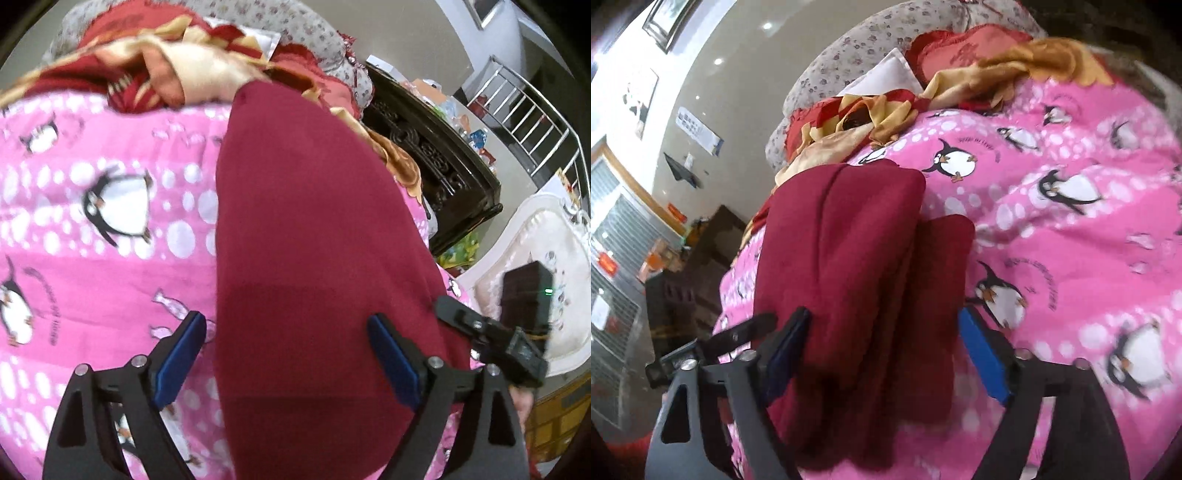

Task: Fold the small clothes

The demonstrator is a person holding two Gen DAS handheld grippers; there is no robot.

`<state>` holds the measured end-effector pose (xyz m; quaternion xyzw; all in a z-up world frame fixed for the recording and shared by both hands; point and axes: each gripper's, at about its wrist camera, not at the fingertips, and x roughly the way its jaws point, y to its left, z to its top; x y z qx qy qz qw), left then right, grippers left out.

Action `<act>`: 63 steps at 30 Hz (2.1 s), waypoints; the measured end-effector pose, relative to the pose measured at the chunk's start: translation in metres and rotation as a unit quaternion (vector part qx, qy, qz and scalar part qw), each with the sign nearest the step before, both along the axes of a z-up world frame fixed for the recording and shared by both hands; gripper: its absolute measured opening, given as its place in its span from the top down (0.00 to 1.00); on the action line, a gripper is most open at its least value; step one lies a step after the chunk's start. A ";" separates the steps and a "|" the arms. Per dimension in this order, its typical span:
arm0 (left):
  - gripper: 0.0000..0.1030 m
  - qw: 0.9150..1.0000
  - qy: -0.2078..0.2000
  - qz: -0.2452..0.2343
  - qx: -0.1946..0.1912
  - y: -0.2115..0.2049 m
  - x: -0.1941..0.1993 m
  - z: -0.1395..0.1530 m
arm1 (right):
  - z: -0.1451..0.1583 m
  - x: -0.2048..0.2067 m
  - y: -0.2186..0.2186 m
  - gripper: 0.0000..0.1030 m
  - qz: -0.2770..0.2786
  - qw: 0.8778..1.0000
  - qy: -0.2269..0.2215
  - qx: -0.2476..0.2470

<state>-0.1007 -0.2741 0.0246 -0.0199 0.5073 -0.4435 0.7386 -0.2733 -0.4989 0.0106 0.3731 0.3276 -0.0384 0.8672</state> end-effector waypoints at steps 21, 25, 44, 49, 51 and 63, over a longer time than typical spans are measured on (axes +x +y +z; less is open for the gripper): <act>0.46 1.000 -0.006 -0.007 -0.017 0.093 -0.024 0.065 | 0.058 0.006 0.069 0.49 0.081 0.995 -0.046 0.041; 0.46 0.999 -0.009 0.028 0.019 0.131 -0.036 0.056 | 0.048 0.015 0.106 0.47 0.123 0.991 -0.028 0.044; 0.18 0.983 -0.123 0.097 0.093 0.176 -0.076 0.049 | 0.080 -0.019 0.225 0.64 0.217 0.954 0.041 -0.201; 0.18 0.977 -0.154 0.108 0.097 0.171 -0.086 0.055 | 0.032 -0.023 0.222 0.74 0.191 0.948 0.108 -0.230; 0.18 0.974 -0.167 0.109 0.104 0.170 -0.088 0.058 | 0.042 -0.028 0.220 0.74 0.182 0.953 0.099 -0.221; 0.18 0.965 -0.212 0.125 0.092 0.171 -0.105 0.085 | 0.097 -0.045 0.230 0.48 0.069 0.963 0.087 -0.247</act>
